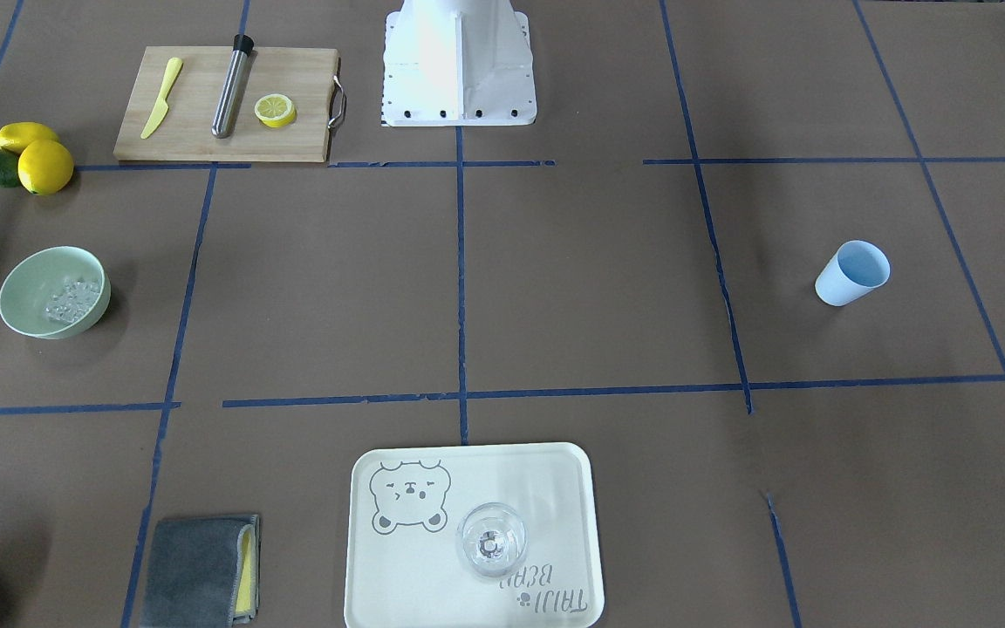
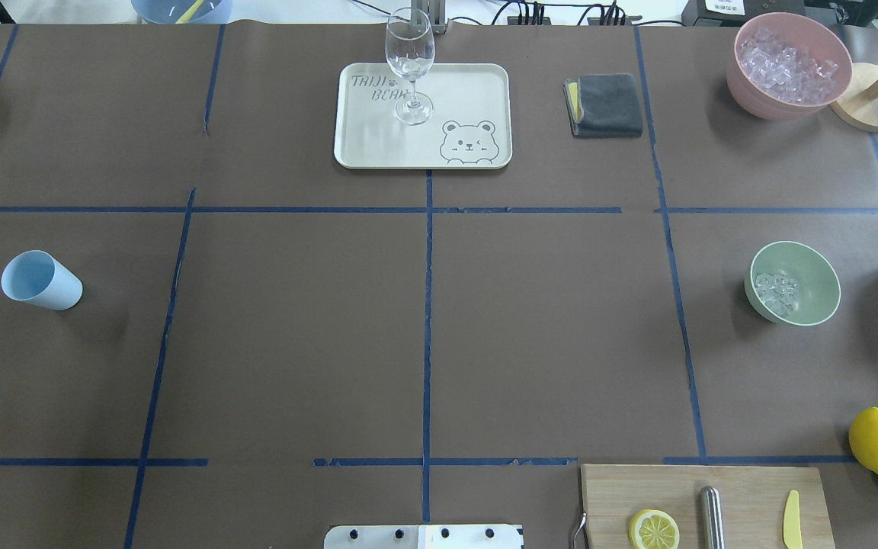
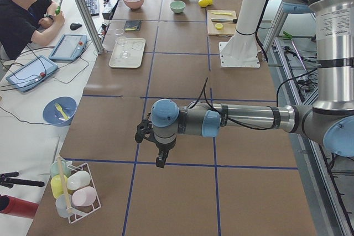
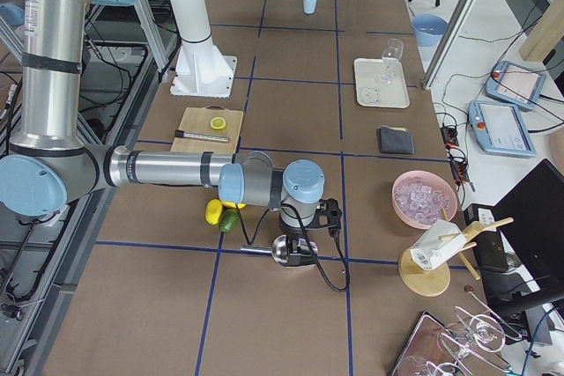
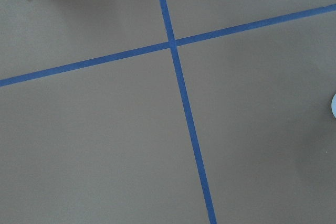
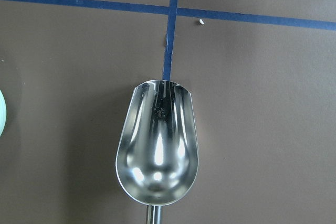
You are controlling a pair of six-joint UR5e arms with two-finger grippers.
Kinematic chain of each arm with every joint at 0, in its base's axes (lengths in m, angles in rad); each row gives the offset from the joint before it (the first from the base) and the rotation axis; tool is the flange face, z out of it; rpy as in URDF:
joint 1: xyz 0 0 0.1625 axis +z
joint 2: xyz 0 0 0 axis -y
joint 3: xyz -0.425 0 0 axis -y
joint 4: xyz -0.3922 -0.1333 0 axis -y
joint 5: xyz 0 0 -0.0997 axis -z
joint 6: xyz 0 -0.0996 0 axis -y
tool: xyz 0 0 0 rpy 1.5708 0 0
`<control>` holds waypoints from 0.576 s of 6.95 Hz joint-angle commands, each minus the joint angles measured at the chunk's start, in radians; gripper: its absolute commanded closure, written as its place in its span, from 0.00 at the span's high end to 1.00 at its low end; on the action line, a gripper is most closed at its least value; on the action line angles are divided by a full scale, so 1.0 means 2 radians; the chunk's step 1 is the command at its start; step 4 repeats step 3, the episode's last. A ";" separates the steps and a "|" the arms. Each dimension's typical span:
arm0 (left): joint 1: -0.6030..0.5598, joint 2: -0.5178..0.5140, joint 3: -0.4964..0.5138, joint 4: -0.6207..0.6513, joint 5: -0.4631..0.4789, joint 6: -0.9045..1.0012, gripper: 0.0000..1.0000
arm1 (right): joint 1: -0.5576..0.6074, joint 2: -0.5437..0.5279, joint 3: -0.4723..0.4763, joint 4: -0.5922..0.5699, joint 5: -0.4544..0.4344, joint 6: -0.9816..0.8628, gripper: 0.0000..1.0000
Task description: Pour ice into bowl
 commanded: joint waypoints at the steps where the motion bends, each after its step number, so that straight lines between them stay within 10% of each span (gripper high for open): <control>1: -0.001 0.000 -0.002 0.000 0.000 0.000 1.00 | 0.000 0.000 0.000 0.000 0.000 0.000 1.00; 4: -0.001 0.000 -0.005 0.000 0.000 0.000 1.00 | 0.000 0.000 0.000 0.000 0.000 0.000 1.00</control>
